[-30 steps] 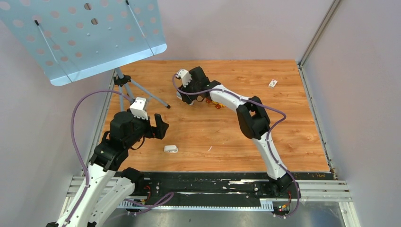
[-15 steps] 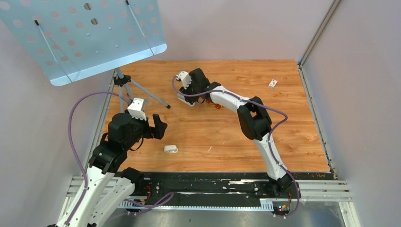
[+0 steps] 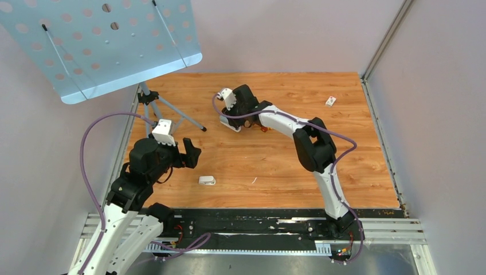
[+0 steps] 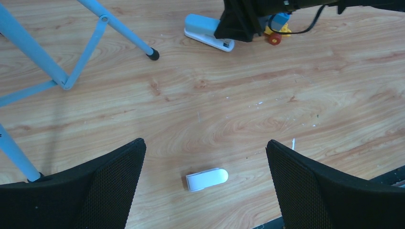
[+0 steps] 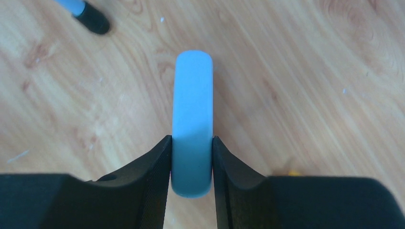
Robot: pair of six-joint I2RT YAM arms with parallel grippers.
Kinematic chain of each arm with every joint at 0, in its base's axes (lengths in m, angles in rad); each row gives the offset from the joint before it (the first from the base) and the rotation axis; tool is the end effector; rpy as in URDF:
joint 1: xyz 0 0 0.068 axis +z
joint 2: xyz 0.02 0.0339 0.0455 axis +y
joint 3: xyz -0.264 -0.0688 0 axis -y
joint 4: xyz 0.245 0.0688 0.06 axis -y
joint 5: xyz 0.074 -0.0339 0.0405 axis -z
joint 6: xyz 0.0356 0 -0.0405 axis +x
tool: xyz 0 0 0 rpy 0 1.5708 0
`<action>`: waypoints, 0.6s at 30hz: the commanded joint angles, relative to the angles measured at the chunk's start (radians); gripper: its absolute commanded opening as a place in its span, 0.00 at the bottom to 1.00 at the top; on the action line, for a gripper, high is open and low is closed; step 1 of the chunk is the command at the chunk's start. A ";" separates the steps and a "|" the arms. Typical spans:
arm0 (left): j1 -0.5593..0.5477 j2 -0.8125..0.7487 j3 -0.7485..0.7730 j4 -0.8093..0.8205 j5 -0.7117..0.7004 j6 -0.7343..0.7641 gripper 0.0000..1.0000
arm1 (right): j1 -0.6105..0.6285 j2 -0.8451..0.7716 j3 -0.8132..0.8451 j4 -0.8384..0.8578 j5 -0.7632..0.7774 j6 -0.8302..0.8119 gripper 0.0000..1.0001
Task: Load the staples into the stapler
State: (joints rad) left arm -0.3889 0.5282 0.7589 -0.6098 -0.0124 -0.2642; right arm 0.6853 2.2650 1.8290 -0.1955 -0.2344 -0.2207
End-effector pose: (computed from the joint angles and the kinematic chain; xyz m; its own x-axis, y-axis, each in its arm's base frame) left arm 0.1099 -0.0446 0.3204 -0.4268 -0.1073 -0.8980 0.2663 0.9340 -0.2382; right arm 0.4005 0.3380 0.2032 -0.2795 -0.5035 -0.8176 -0.8423 0.5372 -0.0429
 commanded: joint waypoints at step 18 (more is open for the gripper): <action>-0.015 0.075 -0.059 0.298 0.327 -0.420 0.74 | 0.030 -1.023 -0.847 0.150 0.082 0.698 0.16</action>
State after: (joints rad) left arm -0.3901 0.6094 0.7574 -0.5068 0.2134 -0.4751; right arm 0.6914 1.4059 1.0954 -0.1173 -0.1566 0.2535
